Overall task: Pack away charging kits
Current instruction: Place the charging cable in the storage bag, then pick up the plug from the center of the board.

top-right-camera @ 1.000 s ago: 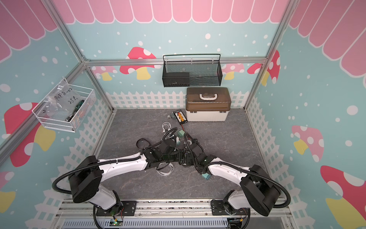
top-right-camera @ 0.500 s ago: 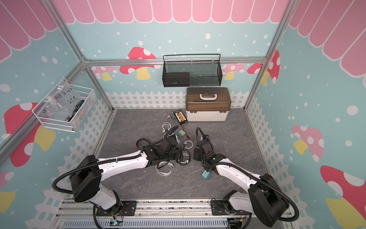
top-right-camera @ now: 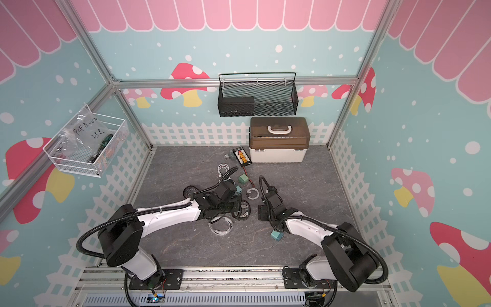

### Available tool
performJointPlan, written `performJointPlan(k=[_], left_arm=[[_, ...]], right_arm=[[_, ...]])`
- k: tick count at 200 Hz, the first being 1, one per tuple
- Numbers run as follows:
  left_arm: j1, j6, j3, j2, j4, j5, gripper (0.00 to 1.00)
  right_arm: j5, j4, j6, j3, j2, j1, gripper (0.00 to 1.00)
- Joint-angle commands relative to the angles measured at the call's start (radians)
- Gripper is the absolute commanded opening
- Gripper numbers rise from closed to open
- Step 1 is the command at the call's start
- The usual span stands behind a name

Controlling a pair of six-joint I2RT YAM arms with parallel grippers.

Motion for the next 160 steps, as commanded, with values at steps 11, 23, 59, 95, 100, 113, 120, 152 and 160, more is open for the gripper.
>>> performJointPlan(k=[11,23,59,95,100,113,120,152,160], left_arm=[[0.013,0.001,0.041,0.017,-0.014,0.024,0.0],[0.013,-0.001,0.042,0.017,-0.012,0.029,0.0],[0.013,-0.007,0.036,0.015,0.003,0.05,0.0],[0.013,-0.01,0.028,0.017,0.015,0.07,0.0],[0.013,-0.01,0.028,0.018,0.016,0.076,0.0],[0.012,-0.01,0.024,0.017,0.024,0.084,0.0],[0.013,-0.01,0.022,0.018,0.027,0.088,0.0],[0.013,-0.009,0.013,0.02,0.045,0.114,0.0],[0.012,-0.01,0.01,0.018,0.049,0.12,0.0]], right_arm=[[0.0,0.034,0.0,-0.054,-0.131,0.081,0.56],[-0.022,0.057,0.013,-0.061,-0.135,0.105,0.52],[-0.094,0.153,0.049,-0.028,-0.028,0.162,0.35],[-0.115,0.203,0.078,0.042,0.131,0.172,0.3],[-0.115,0.212,0.078,0.05,0.144,0.172,0.3],[-0.105,0.225,0.078,0.063,0.168,0.171,0.29],[-0.096,0.223,0.079,0.07,0.174,0.171,0.28],[-0.064,0.218,0.079,0.09,0.188,0.171,0.23],[-0.057,0.206,0.078,0.101,0.198,0.172,0.22]])
